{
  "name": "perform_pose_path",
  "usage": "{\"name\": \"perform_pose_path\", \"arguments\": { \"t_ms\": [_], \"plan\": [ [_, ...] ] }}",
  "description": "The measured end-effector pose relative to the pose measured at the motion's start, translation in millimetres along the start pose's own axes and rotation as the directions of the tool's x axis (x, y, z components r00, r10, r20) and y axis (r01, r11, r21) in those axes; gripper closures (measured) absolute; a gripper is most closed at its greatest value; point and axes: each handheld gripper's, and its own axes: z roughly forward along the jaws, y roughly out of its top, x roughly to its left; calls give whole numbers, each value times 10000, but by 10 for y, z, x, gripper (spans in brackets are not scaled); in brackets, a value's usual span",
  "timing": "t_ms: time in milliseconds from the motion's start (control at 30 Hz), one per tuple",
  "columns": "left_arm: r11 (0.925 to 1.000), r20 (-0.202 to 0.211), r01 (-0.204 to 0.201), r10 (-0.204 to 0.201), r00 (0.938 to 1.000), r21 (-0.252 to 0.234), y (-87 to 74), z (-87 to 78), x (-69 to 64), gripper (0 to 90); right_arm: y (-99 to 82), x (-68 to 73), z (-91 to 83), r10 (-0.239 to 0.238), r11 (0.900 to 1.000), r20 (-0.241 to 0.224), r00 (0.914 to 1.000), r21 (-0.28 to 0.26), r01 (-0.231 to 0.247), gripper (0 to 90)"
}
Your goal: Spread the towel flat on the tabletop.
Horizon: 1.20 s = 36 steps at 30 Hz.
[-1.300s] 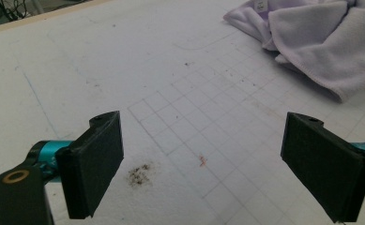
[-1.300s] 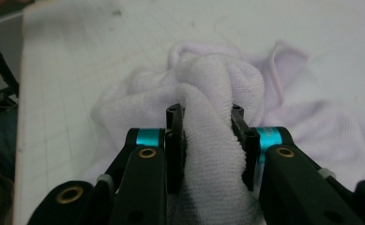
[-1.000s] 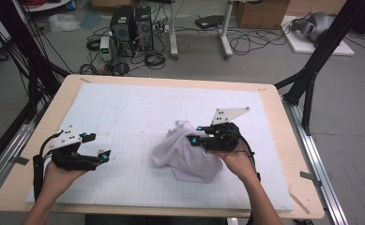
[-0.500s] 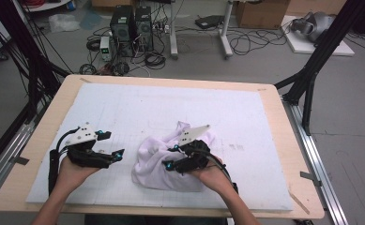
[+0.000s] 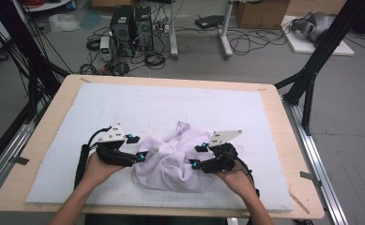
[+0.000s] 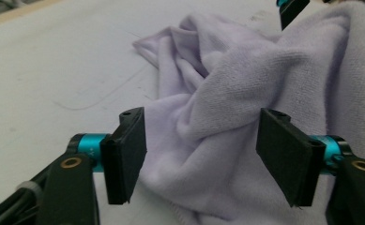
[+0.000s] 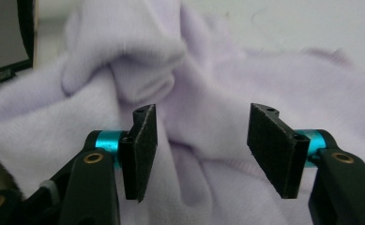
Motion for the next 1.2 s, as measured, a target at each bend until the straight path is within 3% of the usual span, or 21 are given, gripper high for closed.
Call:
{"name": "perform_pose_path", "arguments": {
  "t_ms": [100,133,200,267,300,333,367,400,533,567,667,733,800,900,933,967,1067,1167,1200],
  "plan": [
    [9994,116,-170,166,9998,309,-7,113,-14,374,-81,12,100,-72,9994,15,10000,351,72,443],
    [9982,199,-233,223,9996,550,-20,178,-28,417,-142,34,200,-112,9980,35,9999,619,110,474],
    [9943,312,-410,381,9988,982,-45,265,-42,445,-159,44,234,-119,9971,7,9999,745,118,497],
    [9882,455,-608,548,9975,1407,-73,336,-55,550,-217,81,350,-203,9957,77,9998,900,195,626],
    [9848,446,-713,650,9969,1582,-82,356,-60,550,-217,81,350,-203,9957,77,9998,900,195,626],
    [9754,547,-937,844,9949,1997,-115,415,-79,686,-238,79,361,-114,9972,-210,9997,731,129,768],
    [9754,547,-937,844,9949,1997,-115,415,-79,732,-238,79,361,-114,9972,-210,9997,731,129,768],
    [9681,638,-1050,928,9936,2274,-153,465,-97,785,-241,77,360,-104,9971,-422,9991,752,135,823],
    [9702,531,-1037,943,9941,2188,-147,429,-94,825,-227,48,308,-52,9980,-578,9983,628,88,842],
    [9702,460,-1080,1004,9939,2167,-140,401,-86,825,-227,48,308,-52,9980,-578,9983,628,88,842],
    [9813,200,-915,894,9958,1694,-112,255,-68,828,-166,47,227,-319,9981,-462,9984,509,343,843],
    [9844,-20,-917,930,9957,1500,-95,130,-60,831,-77,61,93,-559,9980,-296,9980,282,568,843],
    [9862,-334,-996,1049,9939,1321,-94,-67,-79,831,-36,70,0,-575,9983,-209,9981,108,577,842],
    [9851,-462,-1064,1136,9925,1349,-112,-214,-113,831,-22,95,-78,-627,9980,-195,9978,50,628,842],
    [9845,-581,-1120,1207,9910,1346,-149,-346,-159,831,-41,135,-117,-644,9979,-234,9976,104,647,843],
    [9845,-581,-1120,1207,9910,1346,-149,-346,-159,831,-41,135,-117,-644,9979,-234,9976,104,647,843],
    [9864,-599,-1018,1102,9921,1288,-277,-557,-248,831,-169,258,-145,-488,9986,-512,9975,177,498,843],
    [9849,-519,-1031,1112,9924,1390,-338,-598,-298,831,-284,360,-115,-379,9983,-785,9962,406,412,843],
    [9841,-253,-1083,1130,9933,1408,-371,-603,-333,826,-312,382,-91,-386,9973,-896,9952,593,441,834]
  ]
}}
